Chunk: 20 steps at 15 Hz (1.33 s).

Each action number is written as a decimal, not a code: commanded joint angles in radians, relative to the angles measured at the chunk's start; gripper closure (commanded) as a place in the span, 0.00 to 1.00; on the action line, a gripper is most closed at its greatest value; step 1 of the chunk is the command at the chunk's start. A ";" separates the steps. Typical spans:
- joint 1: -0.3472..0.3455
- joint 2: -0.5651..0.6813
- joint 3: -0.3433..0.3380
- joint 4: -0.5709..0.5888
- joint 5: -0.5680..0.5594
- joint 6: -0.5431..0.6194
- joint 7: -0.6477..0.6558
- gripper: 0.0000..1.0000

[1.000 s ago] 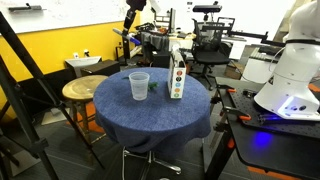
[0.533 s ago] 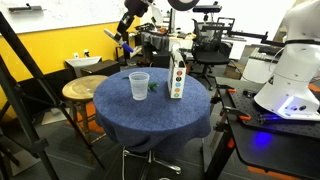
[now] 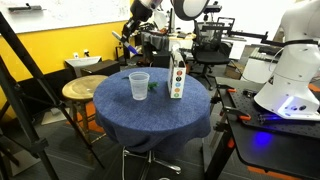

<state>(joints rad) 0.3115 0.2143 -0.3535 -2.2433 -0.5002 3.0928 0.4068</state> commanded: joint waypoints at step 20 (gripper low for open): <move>0.360 0.167 -0.245 0.011 -0.197 0.002 0.367 0.37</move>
<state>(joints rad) 0.6422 0.3646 -0.5680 -2.2416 -0.6852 3.0930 0.7387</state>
